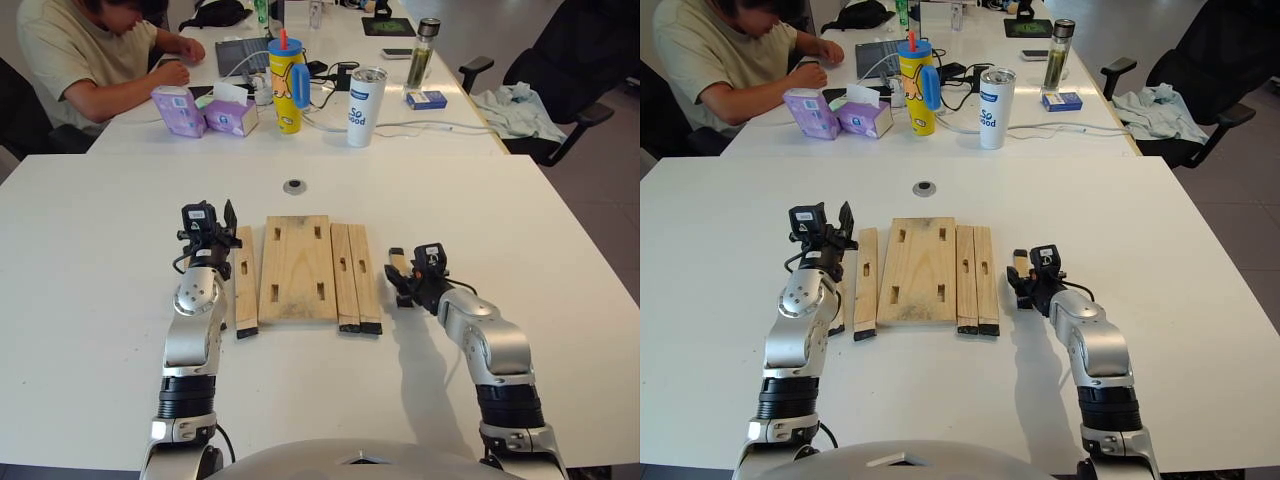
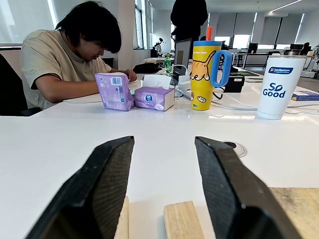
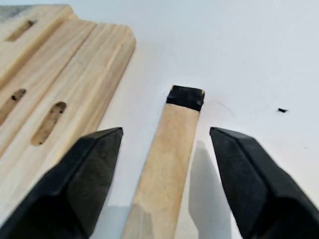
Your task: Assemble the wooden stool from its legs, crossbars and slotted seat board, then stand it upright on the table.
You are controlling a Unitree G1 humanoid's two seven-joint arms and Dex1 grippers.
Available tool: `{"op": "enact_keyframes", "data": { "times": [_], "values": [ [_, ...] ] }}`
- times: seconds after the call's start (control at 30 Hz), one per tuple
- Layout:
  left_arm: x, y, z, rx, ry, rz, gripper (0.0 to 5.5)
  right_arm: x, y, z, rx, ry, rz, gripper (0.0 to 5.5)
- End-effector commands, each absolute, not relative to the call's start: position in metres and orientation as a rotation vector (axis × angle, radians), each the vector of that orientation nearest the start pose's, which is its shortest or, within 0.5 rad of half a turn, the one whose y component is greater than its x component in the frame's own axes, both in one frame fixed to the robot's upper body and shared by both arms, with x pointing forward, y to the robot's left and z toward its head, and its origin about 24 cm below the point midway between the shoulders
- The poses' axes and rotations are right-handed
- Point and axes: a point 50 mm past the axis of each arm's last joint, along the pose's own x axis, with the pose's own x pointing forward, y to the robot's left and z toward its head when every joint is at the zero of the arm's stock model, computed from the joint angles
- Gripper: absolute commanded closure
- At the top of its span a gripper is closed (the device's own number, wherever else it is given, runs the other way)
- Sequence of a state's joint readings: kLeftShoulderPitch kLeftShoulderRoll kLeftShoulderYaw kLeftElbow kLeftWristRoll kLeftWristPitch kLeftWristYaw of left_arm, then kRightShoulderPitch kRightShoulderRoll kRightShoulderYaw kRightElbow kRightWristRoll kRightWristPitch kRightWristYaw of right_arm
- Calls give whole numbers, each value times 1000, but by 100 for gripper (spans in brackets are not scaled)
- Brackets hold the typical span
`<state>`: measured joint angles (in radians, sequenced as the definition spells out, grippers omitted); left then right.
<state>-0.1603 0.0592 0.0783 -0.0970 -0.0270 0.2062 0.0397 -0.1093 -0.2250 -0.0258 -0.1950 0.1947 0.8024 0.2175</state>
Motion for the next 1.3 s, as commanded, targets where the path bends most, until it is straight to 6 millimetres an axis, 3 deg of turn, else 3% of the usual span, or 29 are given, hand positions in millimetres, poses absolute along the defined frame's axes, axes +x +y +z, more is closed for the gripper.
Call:
{"op": "enact_keyframes", "data": {
  "times": [0.03,0.23,0.5,0.63,0.7,0.73,0.8,0.9,1.07,1.3],
  "values": [
    [285,167,89,31,-51,64,321,253,-171,38,-26,574,217,227],
    [286,166,90,28,-56,63,321,246,-170,25,-36,667,192,227],
    [287,167,88,19,-36,51,322,246,-178,25,-34,691,158,353],
    [292,161,86,-45,2,-55,322,250,-179,29,-35,653,161,418],
    [296,159,87,-85,20,-123,322,261,-177,42,-23,539,163,419],
    [298,158,89,-118,29,-159,322,270,-173,57,25,421,182,419],
    [302,155,91,-185,53,-225,322,282,-163,94,-74,165,222,419],
    [305,145,109,-365,35,-357,322,284,-134,127,-18,-53,431,419],
    [299,114,146,-651,-12,-701,322,274,-107,136,53,-179,666,419],
    [291,107,161,-752,-3,-816,322,267,-100,137,97,-224,768,419]
  ]
}}
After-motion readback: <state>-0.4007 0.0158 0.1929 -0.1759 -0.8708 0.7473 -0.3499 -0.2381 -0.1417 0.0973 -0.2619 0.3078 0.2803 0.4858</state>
